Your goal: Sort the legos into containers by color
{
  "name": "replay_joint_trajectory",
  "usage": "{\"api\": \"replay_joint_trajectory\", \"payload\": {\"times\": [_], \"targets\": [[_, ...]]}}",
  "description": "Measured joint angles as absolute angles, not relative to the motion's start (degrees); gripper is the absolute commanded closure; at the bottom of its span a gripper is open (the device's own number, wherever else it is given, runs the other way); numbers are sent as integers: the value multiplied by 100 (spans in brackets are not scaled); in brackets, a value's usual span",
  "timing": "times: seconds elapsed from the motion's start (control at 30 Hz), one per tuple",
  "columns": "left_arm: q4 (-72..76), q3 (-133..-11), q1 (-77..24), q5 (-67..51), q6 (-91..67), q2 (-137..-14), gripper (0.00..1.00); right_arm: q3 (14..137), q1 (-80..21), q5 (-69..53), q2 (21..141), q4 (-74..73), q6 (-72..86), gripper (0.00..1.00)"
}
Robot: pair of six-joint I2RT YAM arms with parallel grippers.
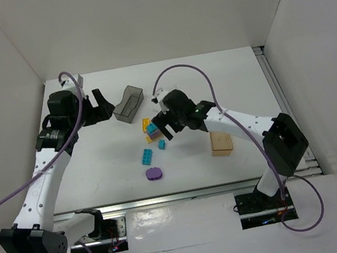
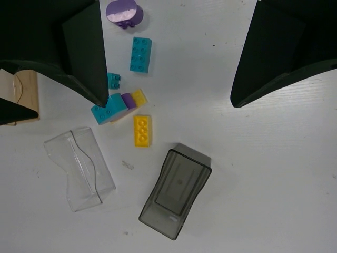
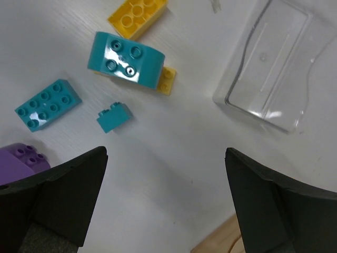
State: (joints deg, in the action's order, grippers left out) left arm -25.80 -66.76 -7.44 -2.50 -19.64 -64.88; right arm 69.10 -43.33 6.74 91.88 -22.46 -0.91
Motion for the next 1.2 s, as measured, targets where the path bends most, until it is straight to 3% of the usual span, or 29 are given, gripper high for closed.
{"api": "replay_joint_trajectory", "payload": {"times": [0.17, 0.43, 0.73, 0.93, 1.17, 1.2], "targets": [[-2633, -6718, -744, -480, -1942, -6595, 0, 7620, -4331, 200, 9771, -2261, -808, 15], [-2790, -6823, -744, -668, -1890, -6665, 0, 8451, -4331, -259, 10595, -2349, -1732, 9], [-2871, -6917, -744, -626, -1791, -6665, 0, 8497, -4292, -875, 10787, -2314, -2512, 6], [-2917, -6917, -744, -615, -1791, -6667, 0, 8503, -4182, -1146, 10958, -2314, -2681, 17], [-2923, -6917, -744, -565, -1791, -6670, 0, 8530, -4080, -1330, 11371, -2333, -2753, 40], [-2921, -6917, -744, -563, -1791, -6670, 0, 8530, -4066, -1358, 11389, -2335, -2762, 47]]}}
